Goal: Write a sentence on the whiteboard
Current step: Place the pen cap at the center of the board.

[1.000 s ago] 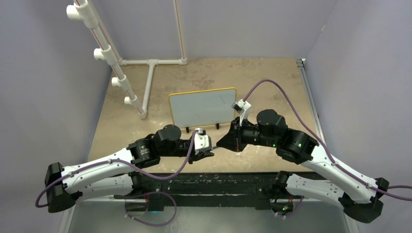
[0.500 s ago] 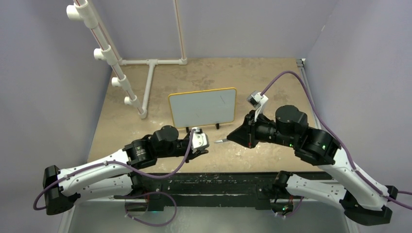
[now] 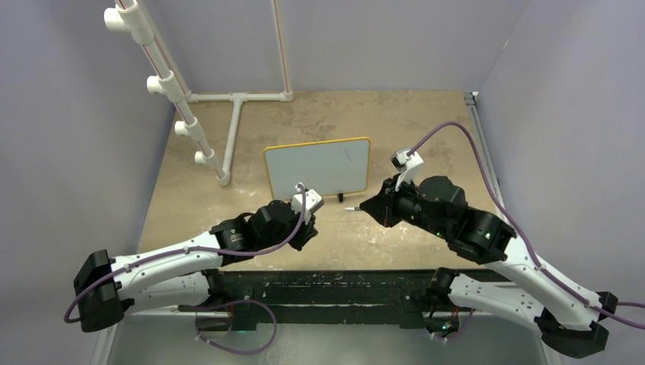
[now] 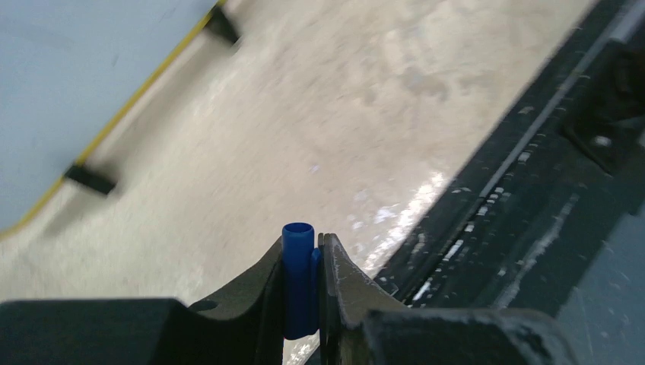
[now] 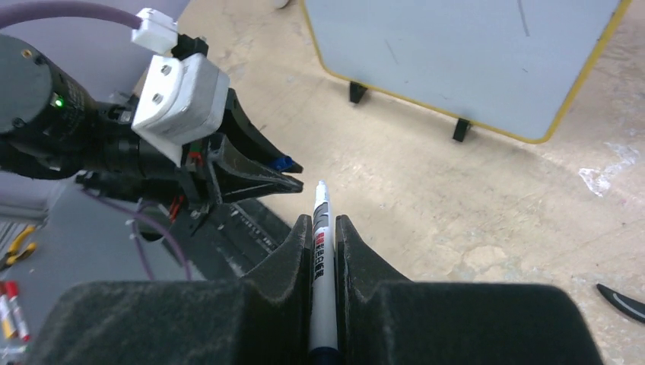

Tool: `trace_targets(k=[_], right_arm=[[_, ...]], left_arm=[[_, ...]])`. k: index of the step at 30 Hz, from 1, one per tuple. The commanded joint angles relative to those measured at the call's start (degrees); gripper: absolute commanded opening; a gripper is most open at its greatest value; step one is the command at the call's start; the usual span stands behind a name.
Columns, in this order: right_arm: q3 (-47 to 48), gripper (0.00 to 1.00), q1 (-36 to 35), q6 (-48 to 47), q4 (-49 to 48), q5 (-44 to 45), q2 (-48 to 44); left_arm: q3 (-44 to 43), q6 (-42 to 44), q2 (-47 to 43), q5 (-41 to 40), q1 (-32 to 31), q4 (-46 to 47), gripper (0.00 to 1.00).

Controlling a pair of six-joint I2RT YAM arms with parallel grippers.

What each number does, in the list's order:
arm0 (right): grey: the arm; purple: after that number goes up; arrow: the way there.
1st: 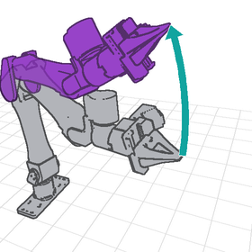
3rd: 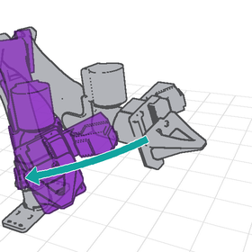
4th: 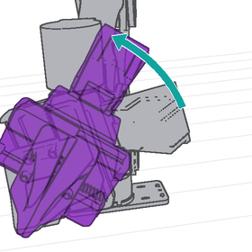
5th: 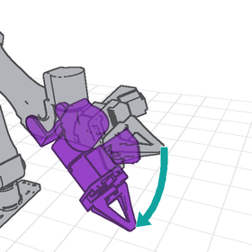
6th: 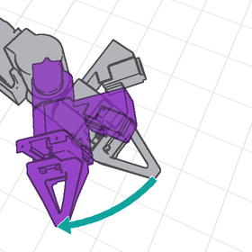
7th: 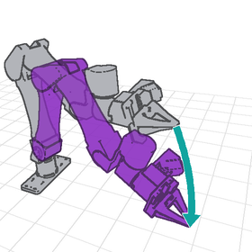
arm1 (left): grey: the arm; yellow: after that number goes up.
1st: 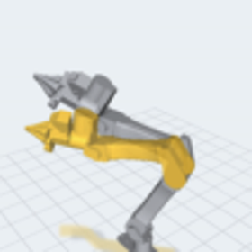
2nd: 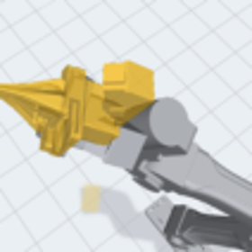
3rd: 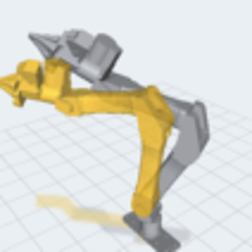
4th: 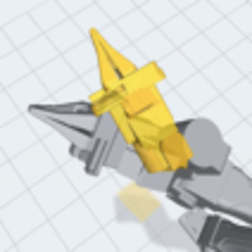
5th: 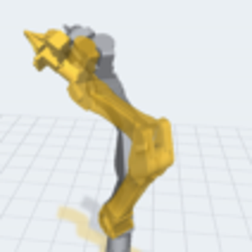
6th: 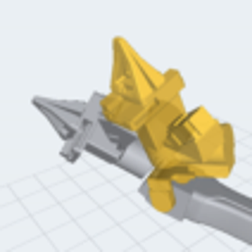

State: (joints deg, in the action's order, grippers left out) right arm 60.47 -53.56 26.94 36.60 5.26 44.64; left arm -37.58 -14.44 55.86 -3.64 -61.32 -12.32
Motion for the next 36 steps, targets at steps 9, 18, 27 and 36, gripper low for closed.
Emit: trace_targets(k=[9,18,27,36], right_arm=[[-13.01,0.0,0.12,0.82,-19.99,6.78,-2.52],[-18.12,0.0,0.12,1.83,-24.63,7.11,-3.98],[-20.04,0.0,0.12,2.33,-26.55,6.94,-4.25],[-20.13,0.0,0.12,2.36,-26.41,7.74,-4.78]], left_arm=[[15.87,-25.36,-2.94,-16.4,14.02,3.0,0.0],[17.6,-26.43,1.72,-18.8,20.14,4.16,0.0],[16.82,-25.45,6.11,-20.44,20.54,4.08,0.22],[13.38,-22.18,3.51,-20.18,20.54,0.8,0.53]])
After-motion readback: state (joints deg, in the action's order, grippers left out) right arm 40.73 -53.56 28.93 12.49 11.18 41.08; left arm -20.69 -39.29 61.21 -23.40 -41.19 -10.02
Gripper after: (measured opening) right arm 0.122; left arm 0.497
